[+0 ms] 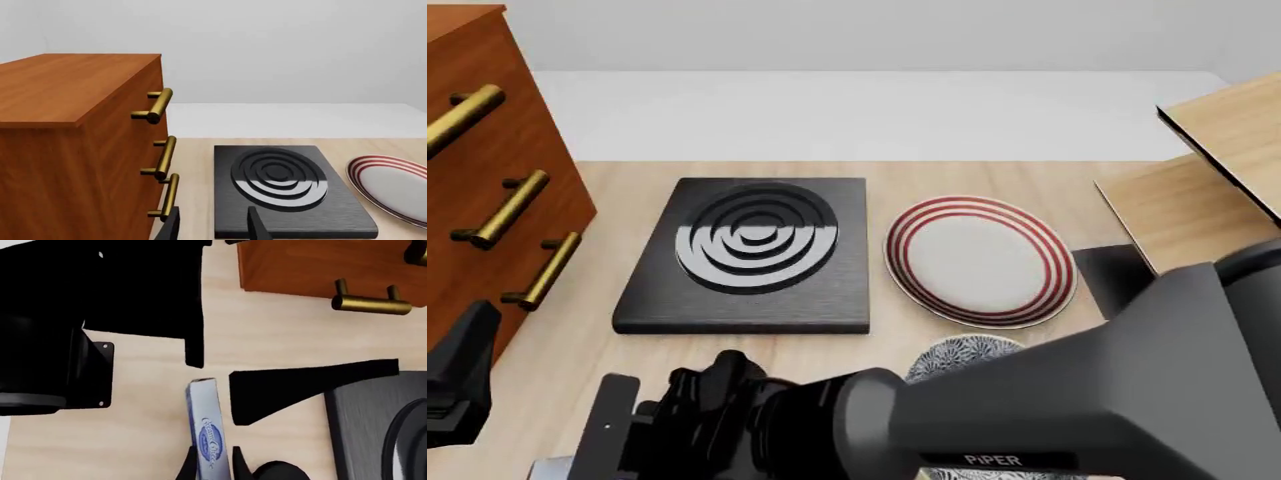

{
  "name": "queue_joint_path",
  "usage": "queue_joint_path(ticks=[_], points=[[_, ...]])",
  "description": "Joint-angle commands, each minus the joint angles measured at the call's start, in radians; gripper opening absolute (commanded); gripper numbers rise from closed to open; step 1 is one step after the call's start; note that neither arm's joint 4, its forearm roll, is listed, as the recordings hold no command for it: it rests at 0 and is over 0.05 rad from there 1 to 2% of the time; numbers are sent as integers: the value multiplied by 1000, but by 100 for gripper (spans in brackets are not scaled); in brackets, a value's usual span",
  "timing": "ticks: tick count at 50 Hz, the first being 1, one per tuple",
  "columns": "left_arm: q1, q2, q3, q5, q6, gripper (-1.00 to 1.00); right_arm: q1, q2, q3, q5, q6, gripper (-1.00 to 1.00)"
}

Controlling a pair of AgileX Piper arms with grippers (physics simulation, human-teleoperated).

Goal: Pick up the cream cheese and put it in the bowl.

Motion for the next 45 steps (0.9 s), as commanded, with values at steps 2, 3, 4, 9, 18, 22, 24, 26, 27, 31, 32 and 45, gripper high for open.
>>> queue_joint_path(ticks=[2, 3, 4, 9, 18, 22, 24, 26, 27, 31, 32, 45], points=[[0, 0, 0, 0, 0, 100, 16, -5, 22, 10, -2, -100], [0, 0, 0, 0, 0, 100, 17, -10, 25, 12, -4, -100], [0, 0, 0, 0, 0, 100, 20, -21, 29, 17, -5, -100], [0, 0, 0, 0, 0, 100, 27, -76, 44, 35, -13, -100], [0, 0, 0, 0, 0, 100, 43, -169, 103, 54, -26, -100], [0, 0, 0, 0, 0, 100, 48, -207, 136, 56, -29, -100], [0, 0, 0, 0, 0, 100, 45, -230, 151, 62, -33, -100], [0, 0, 0, 0, 0, 100, 46, -241, 156, 66, -31, -100], [0, 0, 0, 0, 0, 100, 41, -253, 165, 67, -37, -100], [0, 0, 0, 0, 0, 100, 36, -287, 195, 70, -40, -100], [0, 0, 0, 0, 0, 100, 38, -298, 201, 72, -36, -100], [0, 0, 0, 0, 0, 100, -19, -455, 323, 84, -39, -100]])
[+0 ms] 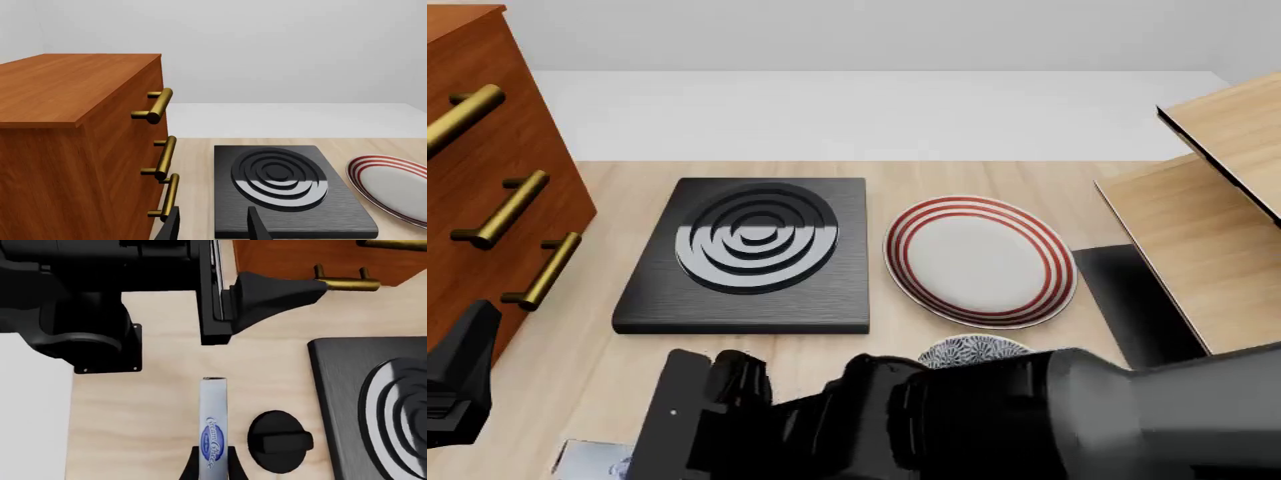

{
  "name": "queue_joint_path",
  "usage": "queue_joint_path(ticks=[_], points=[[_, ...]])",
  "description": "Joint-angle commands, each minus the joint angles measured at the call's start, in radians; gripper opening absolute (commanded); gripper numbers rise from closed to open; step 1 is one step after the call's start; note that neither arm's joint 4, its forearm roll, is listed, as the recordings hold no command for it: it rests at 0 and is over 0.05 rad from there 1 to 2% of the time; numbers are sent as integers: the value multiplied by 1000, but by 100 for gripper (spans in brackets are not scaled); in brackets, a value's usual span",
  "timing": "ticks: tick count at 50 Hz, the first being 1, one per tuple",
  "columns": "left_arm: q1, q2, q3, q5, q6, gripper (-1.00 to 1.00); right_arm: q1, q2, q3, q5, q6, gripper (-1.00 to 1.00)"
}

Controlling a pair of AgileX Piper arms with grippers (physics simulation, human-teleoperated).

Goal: Pick up the cream cheese and put it in the bowl.

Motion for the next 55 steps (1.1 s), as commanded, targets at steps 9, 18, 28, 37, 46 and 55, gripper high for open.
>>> queue_joint_path(ticks=[9, 18, 28, 37, 46, 55], points=[[0, 0, 0, 0, 0, 100, -81, -243, 162, 33, 14, -100], [0, 0, 0, 0, 0, 100, -155, -373, 223, 87, -15, -100], [0, 0, 0, 0, 0, 100, -236, -510, 253, 180, -43, -100], [0, 0, 0, 0, 0, 100, -302, -609, 262, 256, -65, -100], [0, 0, 0, 0, 0, 100, -361, -697, 317, 274, -57, -100], [0, 0, 0, 0, 0, 100, -421, -778, 377, 270, -30, -100]])
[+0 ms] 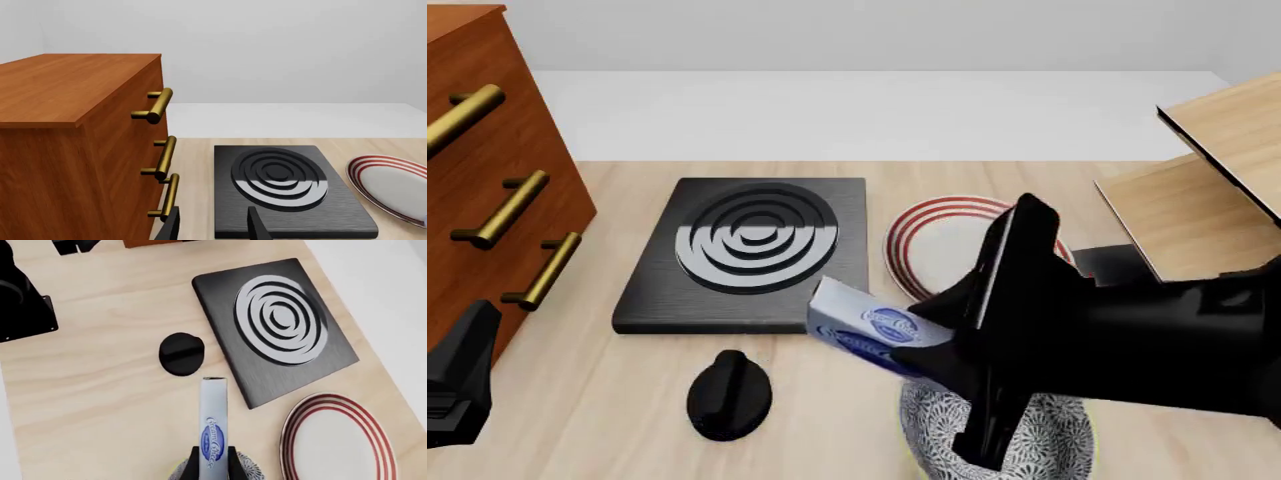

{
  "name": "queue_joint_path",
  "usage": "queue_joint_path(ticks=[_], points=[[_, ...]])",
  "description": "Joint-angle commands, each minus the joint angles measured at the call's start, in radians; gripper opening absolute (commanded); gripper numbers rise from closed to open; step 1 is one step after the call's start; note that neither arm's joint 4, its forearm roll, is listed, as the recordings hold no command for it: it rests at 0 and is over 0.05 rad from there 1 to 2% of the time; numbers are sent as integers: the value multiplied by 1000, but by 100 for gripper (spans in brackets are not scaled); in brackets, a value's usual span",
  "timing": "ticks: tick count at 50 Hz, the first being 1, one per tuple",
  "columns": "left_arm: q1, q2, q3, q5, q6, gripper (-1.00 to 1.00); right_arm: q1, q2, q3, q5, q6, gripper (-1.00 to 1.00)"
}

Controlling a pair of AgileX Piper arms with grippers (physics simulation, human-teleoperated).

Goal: Pick up the cream cheese and put it in the bowl.

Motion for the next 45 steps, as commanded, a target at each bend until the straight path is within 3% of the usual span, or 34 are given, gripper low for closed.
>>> queue_joint_path(ticks=[1, 25, 45], points=[[0, 0, 0, 0, 0, 100, -74, -109, 60, 12, 30, -100], [0, 0, 0, 0, 0, 100, -172, -237, 222, -68, 113, -100], [0, 0, 0, 0, 0, 100, -175, -243, 349, -194, 184, -100]])
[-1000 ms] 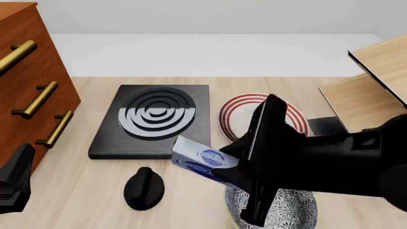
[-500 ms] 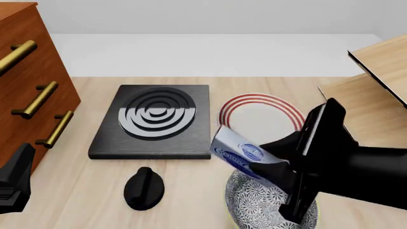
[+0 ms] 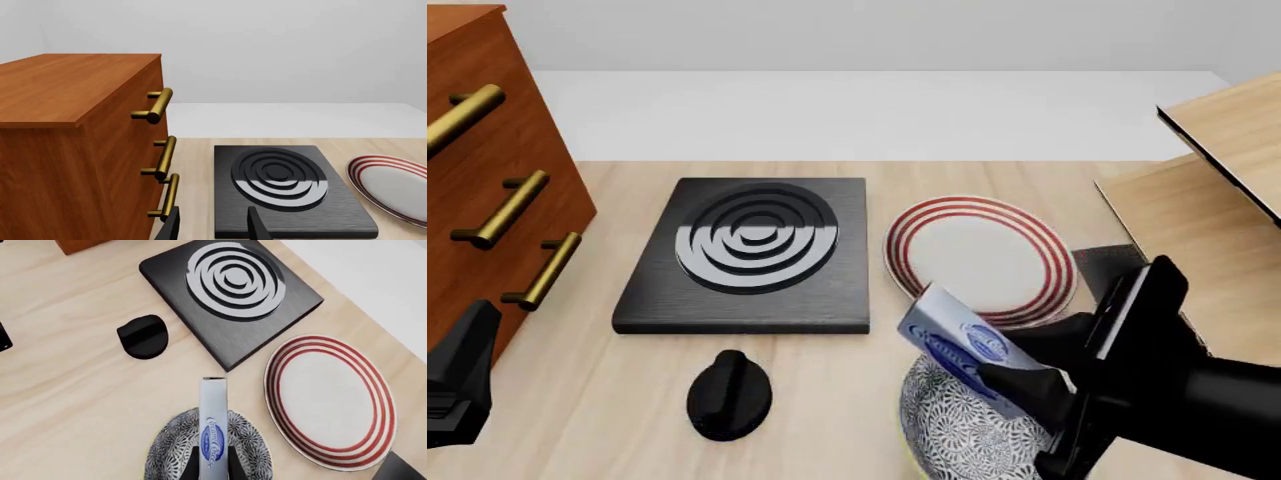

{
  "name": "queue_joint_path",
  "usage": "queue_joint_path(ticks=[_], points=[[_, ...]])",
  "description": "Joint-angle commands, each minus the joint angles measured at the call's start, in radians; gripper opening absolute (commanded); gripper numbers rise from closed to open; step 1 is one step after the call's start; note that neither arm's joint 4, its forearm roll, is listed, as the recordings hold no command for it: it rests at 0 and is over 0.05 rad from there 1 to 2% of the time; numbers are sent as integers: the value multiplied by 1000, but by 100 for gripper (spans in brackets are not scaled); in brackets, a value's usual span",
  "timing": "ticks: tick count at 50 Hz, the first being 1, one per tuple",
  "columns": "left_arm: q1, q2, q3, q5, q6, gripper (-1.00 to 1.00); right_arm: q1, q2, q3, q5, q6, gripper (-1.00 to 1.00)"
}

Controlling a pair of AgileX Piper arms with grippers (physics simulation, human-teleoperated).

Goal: Pick up the cream cheese and put it in the bowl.

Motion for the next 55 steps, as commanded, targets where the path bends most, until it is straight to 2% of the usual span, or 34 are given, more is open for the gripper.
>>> queue_joint_path(ticks=[1, 11, 33, 55], points=[[0, 0, 0, 0, 0, 100, -7, 1, 57, -70, 44, -100], [0, 0, 0, 0, 0, 100, -13, 25, 71, -102, 52, -100], [0, 0, 0, 0, 0, 100, -43, 73, 177, -235, 86, -100], [0, 0, 0, 0, 0, 100, -46, 74, 210, -267, 102, -100]])
